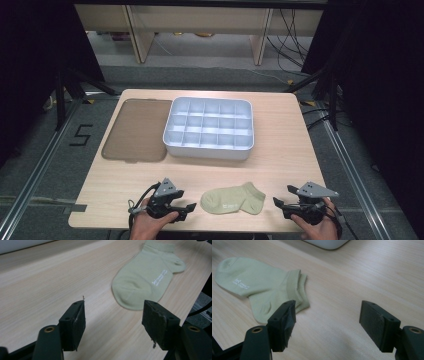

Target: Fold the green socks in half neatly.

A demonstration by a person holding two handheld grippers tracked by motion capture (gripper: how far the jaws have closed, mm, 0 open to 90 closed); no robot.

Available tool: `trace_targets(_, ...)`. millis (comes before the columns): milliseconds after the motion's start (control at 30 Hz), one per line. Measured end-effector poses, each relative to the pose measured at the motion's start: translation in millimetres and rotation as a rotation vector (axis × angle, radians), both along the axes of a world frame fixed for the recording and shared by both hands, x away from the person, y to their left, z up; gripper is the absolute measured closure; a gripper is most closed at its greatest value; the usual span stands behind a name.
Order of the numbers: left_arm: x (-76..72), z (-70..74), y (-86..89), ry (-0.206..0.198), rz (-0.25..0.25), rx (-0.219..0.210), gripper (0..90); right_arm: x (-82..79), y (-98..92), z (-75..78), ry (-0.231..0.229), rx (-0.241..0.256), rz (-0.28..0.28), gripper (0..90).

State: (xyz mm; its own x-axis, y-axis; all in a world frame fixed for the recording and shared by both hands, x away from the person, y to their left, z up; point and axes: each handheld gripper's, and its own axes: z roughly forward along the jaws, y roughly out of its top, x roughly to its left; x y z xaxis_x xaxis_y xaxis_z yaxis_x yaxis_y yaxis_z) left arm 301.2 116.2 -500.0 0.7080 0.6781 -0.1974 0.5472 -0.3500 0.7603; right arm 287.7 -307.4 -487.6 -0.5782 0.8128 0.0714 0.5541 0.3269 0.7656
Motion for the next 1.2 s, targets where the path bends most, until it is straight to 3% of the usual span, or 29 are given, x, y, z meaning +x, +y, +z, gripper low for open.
trace_targets(33, 1.4, 0.1, -3.9, -0.014, -0.007, 0.007, 37.2, 0.1, 0.0, -0.2, 0.001, 0.000, 0.001, 30.1)
trace_targets(133, 4.5, -1.3, -11.3, -0.007, -0.008, 0.004, 41.4, 2.2, -1.6, -1.3, -0.022, -0.018, 0.024, 30.0)
trace_targets(267, 7.5, -1.4, -20.0, -0.007, -0.011, 0.003, 44.9, 1.7, -1.2, -1.0, -0.018, -0.015, 0.011, 29.6)
trace_targets(367, 9.7, -4.1, -28.2, 0.007, -0.018, -0.008, 47.2, 3.4, -1.7, -1.5, -0.005, -0.002, 0.043, 29.3)
trace_targets(433, 12.5, -4.6, -31.1, 0.013, -0.038, 0.002, 47.8, 3.0, -1.6, -1.2, 0.002, -0.010, 0.041, 29.2)
trace_targets(467, 13.1, -5.0, -33.6, 0.018, -0.034, 0.000, 48.1, 0.1, 1.5, -1.8, 0.015, 0.008, 0.008, 29.2)
trace_targets(567, 16.7, -6.4, -39.9, 0.015, -0.047, 0.019, 48.1, 1.6, -0.4, -2.0, -0.009, -0.020, 0.021, 29.0)
trace_targets(700, 20.8, -9.8, -46.6, 0.009, -0.065, 0.048, 48.5, 1.5, -0.5, -1.6, -0.018, -0.014, 0.022, 28.8)
trace_targets(800, 22.8, -11.0, -48.0, 0.016, -0.069, 0.056, 48.4, 1.3, -0.2, -2.1, -0.014, -0.015, 0.022, 28.6)
trace_targets(833, 23.9, -11.7, -47.5, 0.011, -0.069, 0.064, 48.5, -0.9, 2.3, -1.7, 0.013, 0.007, 0.007, 28.6)
trace_targets(933, 22.5, -13.1, -48.5, 0.022, -0.067, 0.061, 49.8, -0.3, 2.2, -1.7, 0.009, -0.002, 0.019, 28.6)
trace_targets(967, 22.3, -14.0, -48.9, 0.019, -0.075, 0.074, 51.1, 0.6, 1.3, -1.9, -0.010, -0.019, 0.027, 28.5)
trace_targets(1067, 20.3, -14.5, -51.4, 0.002, -0.070, 0.092, 52.5, 0.5, 1.6, -1.7, -0.012, -0.018, 0.027, 28.5)
trace_targets(1133, 18.5, -14.2, -53.4, -0.005, -0.067, 0.094, 55.2, -1.7, 3.5, -1.7, 0.012, -0.007, 0.011, 28.4)
trace_targets(1167, 17.8, -14.5, -54.0, -0.007, -0.069, 0.095, 56.8, -1.4, 3.4, -1.8, 0.006, -0.011, 0.017, 28.4)
trace_targets(1200, 17.7, -14.0, -53.9, -0.013, -0.078, 0.106, 58.2, 1.0, 1.2, -1.7, -0.032, -0.035, 0.037, 28.4)
